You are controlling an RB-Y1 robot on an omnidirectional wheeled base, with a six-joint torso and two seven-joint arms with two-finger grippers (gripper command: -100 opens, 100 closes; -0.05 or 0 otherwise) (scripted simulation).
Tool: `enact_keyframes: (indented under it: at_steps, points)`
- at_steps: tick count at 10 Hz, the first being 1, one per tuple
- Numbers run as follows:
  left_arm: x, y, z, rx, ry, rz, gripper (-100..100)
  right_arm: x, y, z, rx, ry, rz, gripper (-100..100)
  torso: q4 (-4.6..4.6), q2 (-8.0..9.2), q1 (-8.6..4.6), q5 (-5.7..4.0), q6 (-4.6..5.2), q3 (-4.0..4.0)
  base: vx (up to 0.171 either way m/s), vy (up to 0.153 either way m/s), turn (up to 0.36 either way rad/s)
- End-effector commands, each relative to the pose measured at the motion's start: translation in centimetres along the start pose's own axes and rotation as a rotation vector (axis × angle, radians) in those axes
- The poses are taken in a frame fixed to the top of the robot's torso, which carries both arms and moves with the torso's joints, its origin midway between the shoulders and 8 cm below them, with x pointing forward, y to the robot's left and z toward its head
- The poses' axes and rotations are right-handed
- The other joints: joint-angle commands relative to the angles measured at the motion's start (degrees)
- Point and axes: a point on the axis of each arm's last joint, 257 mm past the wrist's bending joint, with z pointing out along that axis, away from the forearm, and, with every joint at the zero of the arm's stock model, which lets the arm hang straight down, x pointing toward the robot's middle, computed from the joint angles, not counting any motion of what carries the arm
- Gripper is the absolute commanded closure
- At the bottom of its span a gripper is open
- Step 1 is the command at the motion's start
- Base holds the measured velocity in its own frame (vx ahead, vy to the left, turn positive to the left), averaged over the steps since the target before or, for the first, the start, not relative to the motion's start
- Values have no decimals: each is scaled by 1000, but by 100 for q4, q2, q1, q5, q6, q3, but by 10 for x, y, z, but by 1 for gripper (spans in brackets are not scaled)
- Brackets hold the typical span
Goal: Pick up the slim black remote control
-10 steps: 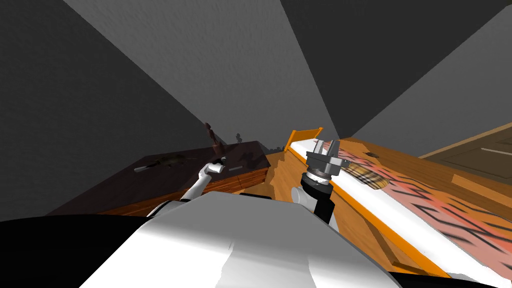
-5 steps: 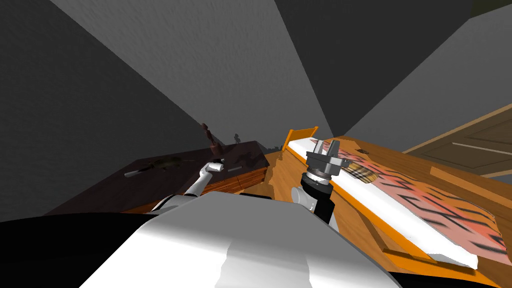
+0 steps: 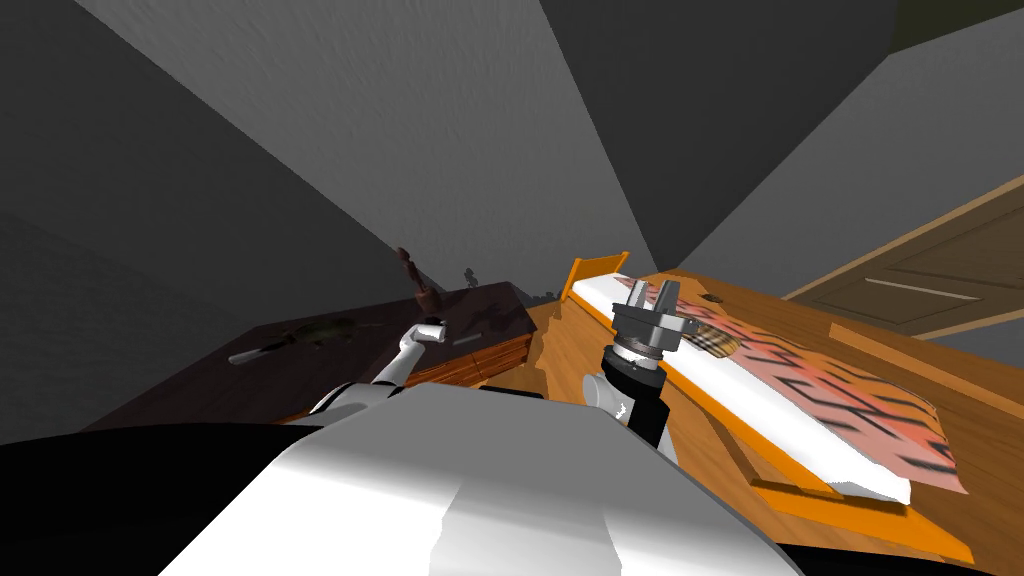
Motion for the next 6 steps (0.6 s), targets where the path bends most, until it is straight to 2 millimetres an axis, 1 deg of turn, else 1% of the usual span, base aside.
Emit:
enact_keyframes:
  at_steps: [1, 2, 3, 5, 6]
  points:
    - [-2, 6, 4, -43, -4, -29, -100, 0, 0, 0, 0, 0, 0, 0, 0, 0, 0, 0, 0, 0, 5, 7, -113]
    - [-7, 18, 7, -69, -12, -32, -100, 0, 0, 0, 0, 0, 0, 0, 0, -2, 0, 0, 3, -1, 6, 8, -63]
    - [-7, 18, 7, -69, -12, -32, -100, 0, 0, 0, 0, 0, 0, 0, -1, -1, 0, 0, -1, -1, 0, 0, 0]
    - [-8, 30, 11, -121, -16, -60, -100, 0, 0, 0, 0, 0, 0, 0, 0, -2, -2, -1, 2, -1, 5, 3, -89]
    - [-6, 34, 11, -153, -13, -85, -100, 0, 0, 0, 0, 0, 0, 0, 0, -2, -2, 0, 0, -1, 10, 4, -119]
